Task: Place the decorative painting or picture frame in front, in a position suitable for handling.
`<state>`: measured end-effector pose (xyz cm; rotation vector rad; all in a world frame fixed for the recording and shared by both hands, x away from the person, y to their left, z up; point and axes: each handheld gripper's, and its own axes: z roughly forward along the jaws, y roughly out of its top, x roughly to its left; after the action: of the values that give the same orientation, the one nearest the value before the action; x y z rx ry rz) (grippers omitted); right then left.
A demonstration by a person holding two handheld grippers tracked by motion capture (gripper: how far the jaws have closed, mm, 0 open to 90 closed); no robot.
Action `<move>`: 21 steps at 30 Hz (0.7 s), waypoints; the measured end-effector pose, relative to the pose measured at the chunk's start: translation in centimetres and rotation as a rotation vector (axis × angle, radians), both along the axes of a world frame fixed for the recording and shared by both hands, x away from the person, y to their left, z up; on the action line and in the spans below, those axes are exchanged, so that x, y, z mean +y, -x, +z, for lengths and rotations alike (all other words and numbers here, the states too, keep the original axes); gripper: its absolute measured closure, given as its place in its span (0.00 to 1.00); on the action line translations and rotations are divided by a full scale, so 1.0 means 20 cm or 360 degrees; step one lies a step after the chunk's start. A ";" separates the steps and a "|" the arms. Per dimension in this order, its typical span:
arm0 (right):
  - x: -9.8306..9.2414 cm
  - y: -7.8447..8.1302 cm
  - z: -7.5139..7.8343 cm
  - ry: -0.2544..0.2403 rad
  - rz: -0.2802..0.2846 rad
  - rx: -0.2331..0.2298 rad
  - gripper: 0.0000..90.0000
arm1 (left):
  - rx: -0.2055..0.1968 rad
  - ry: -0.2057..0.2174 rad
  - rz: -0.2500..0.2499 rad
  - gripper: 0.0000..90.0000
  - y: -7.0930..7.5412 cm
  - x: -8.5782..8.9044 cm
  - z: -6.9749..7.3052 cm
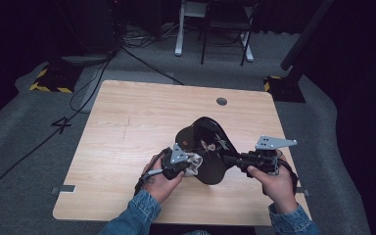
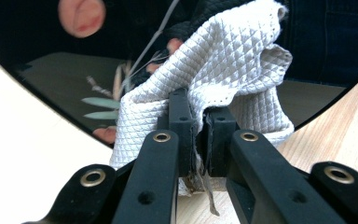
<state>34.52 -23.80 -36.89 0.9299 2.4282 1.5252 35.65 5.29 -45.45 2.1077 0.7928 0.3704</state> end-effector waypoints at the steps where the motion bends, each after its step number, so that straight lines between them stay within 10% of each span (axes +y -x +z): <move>1: 0.00 0.00 0.00 0.0001 -0.0001 -0.0001 0.87 | -0.0008 0.0001 0.0008 0.94 0.00 0.01 0.00; 9: 0.00 0.00 0.00 0.0002 0.0020 0.0006 0.87 | -0.0108 0.0063 0.0122 0.94 -0.03 0.10 0.07; 21: 0.01 0.00 0.00 -0.0004 0.0016 0.0011 0.87 | -0.0021 0.0000 0.0197 0.94 -0.07 0.14 0.00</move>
<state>34.50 -23.62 -36.90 0.9266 2.4399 1.5308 37.06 8.05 -45.52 2.0597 0.9181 0.4497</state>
